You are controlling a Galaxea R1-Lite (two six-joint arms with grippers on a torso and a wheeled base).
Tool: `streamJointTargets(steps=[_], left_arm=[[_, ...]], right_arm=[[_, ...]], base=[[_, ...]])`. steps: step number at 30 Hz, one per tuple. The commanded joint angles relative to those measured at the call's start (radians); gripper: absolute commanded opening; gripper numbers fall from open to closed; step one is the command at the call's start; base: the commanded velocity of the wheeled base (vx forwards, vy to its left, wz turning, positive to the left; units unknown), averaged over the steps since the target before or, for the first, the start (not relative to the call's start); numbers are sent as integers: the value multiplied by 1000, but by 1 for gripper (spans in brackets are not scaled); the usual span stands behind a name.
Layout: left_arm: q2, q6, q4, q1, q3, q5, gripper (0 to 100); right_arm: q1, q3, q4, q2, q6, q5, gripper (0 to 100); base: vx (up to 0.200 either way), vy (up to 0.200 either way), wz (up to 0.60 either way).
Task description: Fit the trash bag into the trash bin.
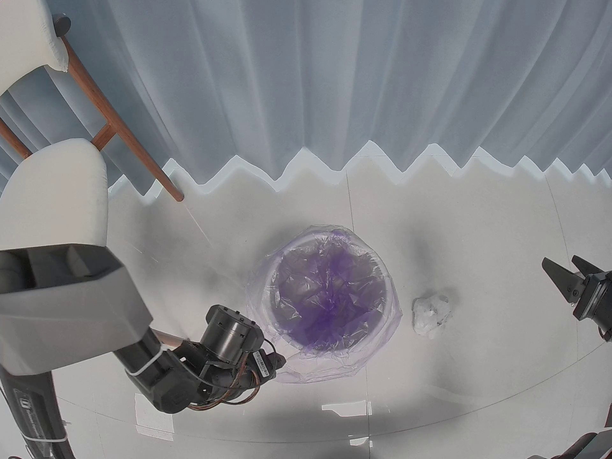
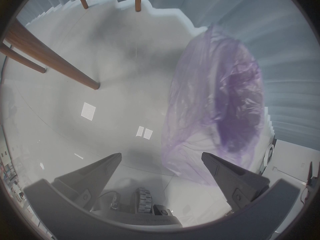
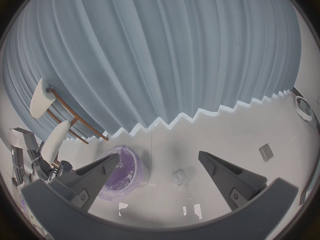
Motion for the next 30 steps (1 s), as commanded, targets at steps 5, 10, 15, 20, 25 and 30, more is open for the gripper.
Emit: streamJointTargets(steps=[5, 10, 15, 20, 25, 30], left_arm=[[-504, 15, 2, -16, 230, -7, 100], [-600, 99, -1, 24, 221, -8, 100], [-600, 271, -1, 61, 167, -7, 100], [-596, 498, -7, 92, 121, -12, 100], [-537, 546, -41, 102, 69, -97, 100], [-341, 629, -86, 171, -5, -147, 100]], right_arm=[[-1, 26, 5, -36, 0, -4, 100], [-1, 48, 3, -38, -23, -4, 100], [-1, 51, 5, -38, -40, -4, 100], [1, 72, 2, -41, -45, -3, 100], [1, 75, 2, -50, -46, -3, 100], [1, 69, 2, -51, -52, 0, 100]], base=[[0, 0, 0], [0, 0, 0], [0, 0, 0], [0, 0, 0], [0, 0, 0], [0, 0, 0]])
